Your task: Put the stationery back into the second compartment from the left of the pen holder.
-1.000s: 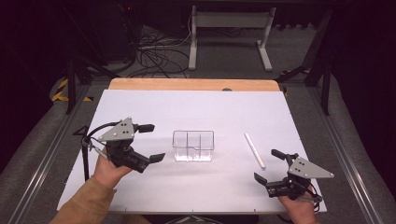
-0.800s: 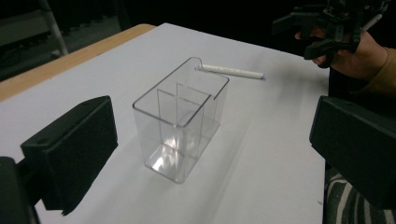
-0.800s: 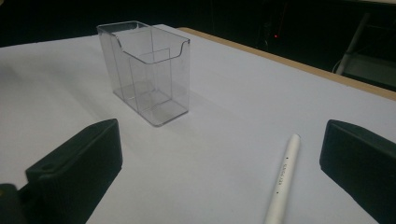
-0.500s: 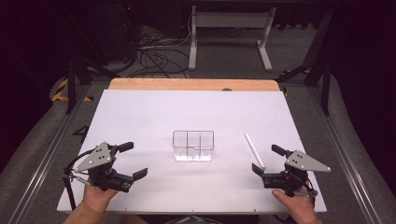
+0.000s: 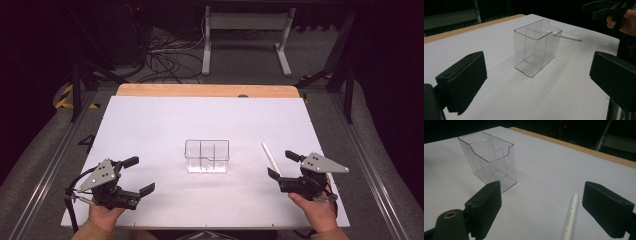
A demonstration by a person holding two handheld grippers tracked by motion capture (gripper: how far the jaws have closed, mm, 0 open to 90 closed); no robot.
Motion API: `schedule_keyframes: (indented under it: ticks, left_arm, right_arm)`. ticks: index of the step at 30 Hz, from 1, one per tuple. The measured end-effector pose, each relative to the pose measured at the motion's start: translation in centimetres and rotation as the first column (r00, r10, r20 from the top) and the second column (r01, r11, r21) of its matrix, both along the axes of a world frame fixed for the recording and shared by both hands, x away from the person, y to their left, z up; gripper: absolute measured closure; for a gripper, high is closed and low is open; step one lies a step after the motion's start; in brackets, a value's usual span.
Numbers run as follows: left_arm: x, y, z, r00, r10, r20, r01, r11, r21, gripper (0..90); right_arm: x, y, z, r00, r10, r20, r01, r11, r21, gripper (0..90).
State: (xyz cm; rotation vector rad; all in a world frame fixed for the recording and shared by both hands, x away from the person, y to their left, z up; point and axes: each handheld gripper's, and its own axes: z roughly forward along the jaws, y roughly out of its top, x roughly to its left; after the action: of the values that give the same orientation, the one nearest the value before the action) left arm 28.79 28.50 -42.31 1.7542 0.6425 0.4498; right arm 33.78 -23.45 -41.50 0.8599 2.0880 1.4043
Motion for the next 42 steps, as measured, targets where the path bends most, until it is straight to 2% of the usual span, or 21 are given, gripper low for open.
schedule_keyframes:
  ticks: [3,7,15,20,21,22,23,25,26,30,34,36,38,42]
  left_arm:
    - [-0.2,0.0,-0.2,0.9999,0.014,0.009,-0.014,0.9998,0.015,2.1]
    - [-0.3,0.1,-0.4,0.9998,0.017,0.008,-0.017,0.9998,0.011,2.2]
    - [-0.3,0.1,-0.6,0.9998,0.015,0.014,-0.015,0.9996,0.025,2.5]
    - [-0.4,0.1,-0.7,0.9996,0.024,0.015,-0.025,0.9994,0.023,2.5]
    - [-0.4,0.0,-0.7,0.9997,0.024,0.01,-0.024,0.9995,0.018,2.8]
    - [-0.4,0.0,-0.8,0.9996,0.025,0.015,-0.025,0.9994,0.023,2.8]
    - [-0.5,-0.1,-0.9,0.9996,0.026,0.009,-0.027,0.9996,0.012,2.8]
    - [-0.5,-0.3,-0.9,0.9996,0.022,0.015,-0.022,0.9996,0.017,3.1]
    - [-0.5,-0.3,-0.9,0.9996,0.023,0.019,-0.023,0.9995,0.022,3.1]
    - [-0.6,-0.3,-0.9,0.9994,0.027,0.02,-0.028,0.9994,0.02,3.4]
    - [-0.6,-0.3,-0.9,0.9994,0.024,0.025,-0.024,0.9994,0.024,4.4]
    - [-0.6,-0.3,-0.9,0.9991,0.024,0.035,-0.025,0.9992,0.031,4.4]
    - [-0.7,-0.3,-0.9,0.9989,0.028,0.039,-0.029,0.999,0.033,4.6]
    - [-0.7,-0.3,-0.9,0.9988,0.031,0.038,-0.033,0.9988,0.035,4.7]
  right_arm:
    - [0.5,0.3,0.4,0.9999,-0.014,0.002,0.014,1.0,-0.015,16.5]
    - [1.2,0.6,1.0,0.9987,-0.046,0.023,0.046,0.999,-0.026,18.7]
    - [3.1,1.5,2.0,0.9987,-0.048,0.017,0.049,0.995,-0.083,18.9]
    - [4.0,1.9,2.3,0.998,-0.055,-0.032,0.053,0.995,-0.083,21.0]
    - [4.4,1.9,2.1,0.9953,-0.062,-0.074,0.056,0.995,-0.087,23.7]
    - [4.6,2.0,2.0,0.9929,-0.073,-0.095,0.064,0.994,-0.089,23.7]
    - [4.6,2.0,2.0,0.9929,-0.073,-0.095,0.064,0.994,-0.089,23.7]
    - [5.0,2.1,1.6,0.9883,-0.082,-0.129,0.069,0.993,-0.1,25.3]
    - [5.2,2.2,1.5,0.985,-0.086,-0.149,0.071,0.992,-0.104,29.1]
    - [5.5,2.2,1.4,0.9832,-0.089,-0.159,0.073,0.992,-0.105,29.6]
    - [6.1,1.9,1.2,0.9707,-0.09,-0.223,0.069,0.992,-0.102,29.5]
    - [6.2,1.9,1.2,0.9701,-0.091,-0.225,0.066,0.991,-0.118,29.5]
    - [6.6,1.7,1.2,0.9609,-0.107,-0.255,0.073,0.988,-0.139,34.1]
    - [7.2,1.7,1.6,0.9391,-0.151,-0.309,0.098,0.979,-0.181,34.9]
